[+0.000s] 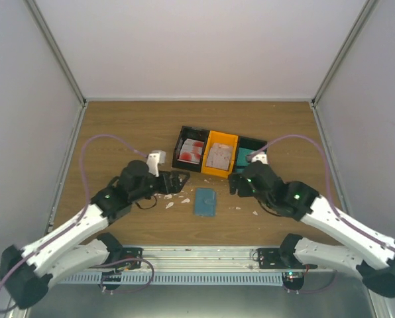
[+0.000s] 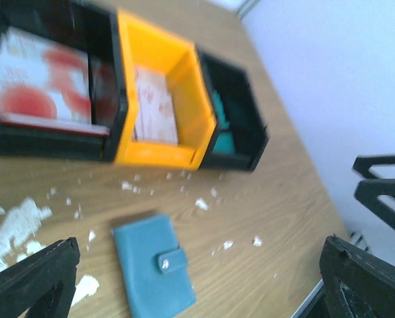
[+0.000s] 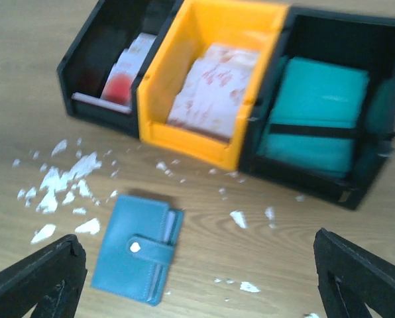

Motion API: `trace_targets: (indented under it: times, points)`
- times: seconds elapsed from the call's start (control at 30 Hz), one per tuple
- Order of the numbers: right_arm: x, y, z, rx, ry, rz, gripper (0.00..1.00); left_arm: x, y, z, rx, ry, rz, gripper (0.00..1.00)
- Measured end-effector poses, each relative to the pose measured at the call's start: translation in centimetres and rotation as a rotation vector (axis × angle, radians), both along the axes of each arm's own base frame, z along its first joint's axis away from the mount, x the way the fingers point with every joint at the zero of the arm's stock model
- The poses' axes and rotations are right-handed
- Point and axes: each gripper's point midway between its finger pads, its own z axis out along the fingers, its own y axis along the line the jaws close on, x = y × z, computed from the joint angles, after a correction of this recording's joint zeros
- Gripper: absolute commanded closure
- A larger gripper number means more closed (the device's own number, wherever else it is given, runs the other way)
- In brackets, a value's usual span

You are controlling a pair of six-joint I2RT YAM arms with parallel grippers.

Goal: Put the credit cards into the card holder
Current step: Reset both arms

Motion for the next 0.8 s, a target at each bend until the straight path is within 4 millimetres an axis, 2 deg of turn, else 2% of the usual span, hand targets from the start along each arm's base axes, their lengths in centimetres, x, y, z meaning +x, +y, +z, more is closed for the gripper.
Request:
trace_targets:
  times: [0.2, 0.3, 0.37, 0.47, 0.57, 0.67, 0.8]
  points:
    - [-1.4, -5.5, 4.5, 0.023, -0.149, -0.103, 0.00, -2.1, 4.5, 9.4, -0.064, -0.234, 0.099, 0.01]
    - [-2.1, -7.2, 6.9, 0.048, -0.195, -0.132, 0.01, -3.4, 7.2, 12.5, -0.069, -0.323, 0.158, 0.01]
    - [-2.5, -8.2, 8.6, 0.077, -0.230, -0.153, 0.00, -4.1, 8.9, 13.9, -0.062, -0.367, 0.200, 0.01]
    - [-3.0, -9.3, 10.1, 0.115, -0.269, -0.169, 0.00, -5.1, 11.3, 14.9, -0.037, -0.410, 0.259, 0.01]
    - [-3.4, -10.1, 10.1, 0.112, -0.278, -0.184, 0.00, -5.8, 13.1, 14.9, 0.001, -0.433, 0.303, 0.01]
    - [-3.5, -10.5, 10.1, 0.108, -0.279, -0.194, 0.00, -6.3, 14.6, 14.4, 0.045, -0.441, 0.340, 0.01]
    - [-3.5, -10.8, 10.3, 0.118, -0.289, -0.208, 0.00, -6.7, 15.5, 14.0, 0.074, -0.452, 0.356, 0.01]
